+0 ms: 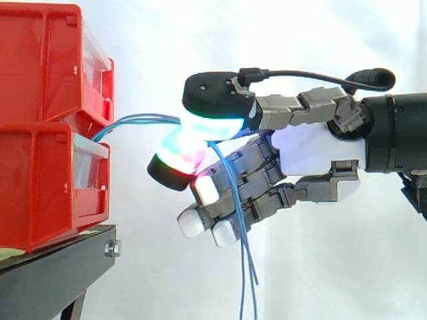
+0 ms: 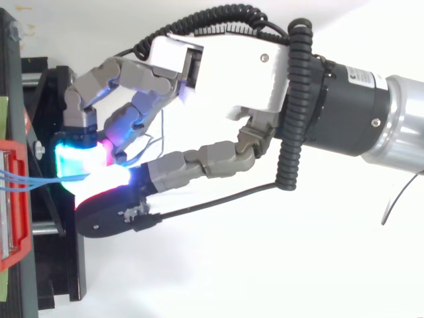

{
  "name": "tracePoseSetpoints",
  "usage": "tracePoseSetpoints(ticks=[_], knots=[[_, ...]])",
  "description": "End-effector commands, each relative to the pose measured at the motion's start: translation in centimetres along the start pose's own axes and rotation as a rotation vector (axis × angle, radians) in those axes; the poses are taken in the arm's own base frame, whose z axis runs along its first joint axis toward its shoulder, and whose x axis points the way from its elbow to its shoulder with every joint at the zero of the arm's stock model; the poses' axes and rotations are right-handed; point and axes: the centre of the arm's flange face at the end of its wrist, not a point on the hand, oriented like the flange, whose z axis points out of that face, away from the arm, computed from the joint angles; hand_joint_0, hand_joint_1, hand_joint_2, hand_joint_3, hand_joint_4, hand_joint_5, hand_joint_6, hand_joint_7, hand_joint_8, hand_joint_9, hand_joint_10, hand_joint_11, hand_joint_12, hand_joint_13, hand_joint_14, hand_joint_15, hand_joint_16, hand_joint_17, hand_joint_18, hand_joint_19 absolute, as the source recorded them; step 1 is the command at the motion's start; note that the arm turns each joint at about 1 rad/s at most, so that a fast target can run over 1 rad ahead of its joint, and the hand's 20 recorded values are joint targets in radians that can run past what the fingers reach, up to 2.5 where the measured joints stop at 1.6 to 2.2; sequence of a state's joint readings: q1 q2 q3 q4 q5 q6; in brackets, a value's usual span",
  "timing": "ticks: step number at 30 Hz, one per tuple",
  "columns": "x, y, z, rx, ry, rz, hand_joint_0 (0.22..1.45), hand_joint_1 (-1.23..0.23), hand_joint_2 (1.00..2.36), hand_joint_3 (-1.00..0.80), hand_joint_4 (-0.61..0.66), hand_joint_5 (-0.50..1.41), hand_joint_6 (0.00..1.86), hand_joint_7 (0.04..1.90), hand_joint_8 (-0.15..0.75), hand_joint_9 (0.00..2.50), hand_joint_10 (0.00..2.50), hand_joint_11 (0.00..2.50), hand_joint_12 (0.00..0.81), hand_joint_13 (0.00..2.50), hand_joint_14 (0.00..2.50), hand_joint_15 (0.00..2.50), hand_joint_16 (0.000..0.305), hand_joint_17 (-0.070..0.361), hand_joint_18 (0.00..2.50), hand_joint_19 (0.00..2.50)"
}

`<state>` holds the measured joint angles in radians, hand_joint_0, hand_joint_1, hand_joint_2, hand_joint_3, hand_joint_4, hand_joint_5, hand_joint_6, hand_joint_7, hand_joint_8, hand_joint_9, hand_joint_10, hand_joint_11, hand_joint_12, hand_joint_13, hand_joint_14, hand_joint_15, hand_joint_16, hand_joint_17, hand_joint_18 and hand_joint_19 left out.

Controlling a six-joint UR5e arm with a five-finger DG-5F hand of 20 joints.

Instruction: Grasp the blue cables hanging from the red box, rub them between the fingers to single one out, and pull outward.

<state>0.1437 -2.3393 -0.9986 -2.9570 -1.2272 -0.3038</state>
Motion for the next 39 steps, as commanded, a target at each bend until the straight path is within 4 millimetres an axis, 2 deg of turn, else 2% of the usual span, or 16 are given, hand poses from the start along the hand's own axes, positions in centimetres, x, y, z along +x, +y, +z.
tracePoseSetpoints(ticks=[1, 3, 10, 11, 13, 18, 20, 22, 26, 32, 39], knots=[[-0.1, -0.2, -0.1, 0.011, 0.004, 0.008, 0.77, -0.92, 1.01, -0.29, -0.10, -0.18, 0.90, 1.21, 0.282, 0.96, 0.02, 0.65, 0.373, 0.78, 0.01, 0.38, 0.050, 0.113, 0.74, 0.49], [-0.1, -0.2, -0.2, 0.017, 0.007, 0.011, 0.80, -0.92, 1.01, -0.33, -0.11, -0.18, 0.91, 1.25, 0.277, 0.96, 0.02, 0.65, 0.374, 0.77, 0.01, 0.38, 0.050, 0.112, 0.73, 0.50], [-0.4, -1.2, -1.3, 0.120, 0.040, 0.005, 0.85, -0.91, 1.00, -0.47, -0.19, -0.19, 0.93, 1.14, 0.268, 0.95, 0.02, 0.64, 0.373, 0.77, 0.01, 0.38, 0.048, 0.109, 0.70, 0.51], [-0.3, -1.2, -1.4, 0.124, 0.042, 0.005, 0.87, -0.91, 1.00, -0.48, -0.20, -0.19, 0.92, 1.23, 0.264, 0.95, 0.02, 0.63, 0.374, 0.76, 0.01, 0.38, 0.048, 0.109, 0.69, 0.52], [-0.4, -1.3, -1.5, 0.132, 0.051, 0.006, 0.87, -0.90, 1.00, -0.49, -0.19, -0.19, 0.92, 1.28, 0.264, 0.95, 0.02, 0.64, 0.372, 0.76, 0.01, 0.38, 0.048, 0.108, 0.69, 0.53], [-0.4, -1.1, -1.6, 0.134, 0.051, 0.006, 0.87, -0.90, 1.00, -0.50, -0.16, -0.19, 0.94, 1.15, 0.258, 0.95, 0.02, 0.63, 0.371, 0.77, 0.02, 0.39, 0.048, 0.108, 0.70, 0.52], [-0.5, -1.0, -1.6, 0.132, 0.051, 0.008, 0.80, -0.94, 1.00, -0.50, -0.04, -0.19, 0.93, 1.00, 0.261, 0.94, 0.02, 0.65, 0.372, 0.78, 0.02, 0.38, 0.048, 0.109, 0.76, 0.46], [-0.5, -0.9, -1.6, 0.131, 0.050, 0.010, 0.74, -0.94, 1.00, -0.50, 0.00, -0.19, 0.93, 0.90, 0.267, 0.95, 0.02, 0.65, 0.373, 0.79, 0.02, 0.39, 0.048, 0.109, 0.77, 0.47], [-0.6, -0.7, -1.6, 0.128, 0.049, 0.011, 0.64, -0.94, 1.00, -0.50, 0.04, -0.18, 0.90, 0.90, 0.274, 0.94, 0.02, 0.66, 0.375, 0.79, 0.02, 0.41, 0.049, 0.111, 0.76, 0.48], [-0.6, -0.6, -1.6, 0.124, 0.047, 0.012, 0.59, -0.95, 1.00, -0.50, 0.08, -0.18, 0.85, 0.89, 0.277, 0.93, 0.02, 0.65, 0.379, 0.80, 0.02, 0.42, 0.050, 0.113, 0.77, 0.49], [-0.6, -0.7, -1.6, 0.128, 0.049, 0.016, 0.51, -0.85, 1.00, -0.50, 0.10, -0.17, 0.85, 0.88, 0.300, 0.95, 0.02, 0.64, 0.396, 0.82, 0.02, 0.42, 0.055, 0.123, 0.80, 0.49]])
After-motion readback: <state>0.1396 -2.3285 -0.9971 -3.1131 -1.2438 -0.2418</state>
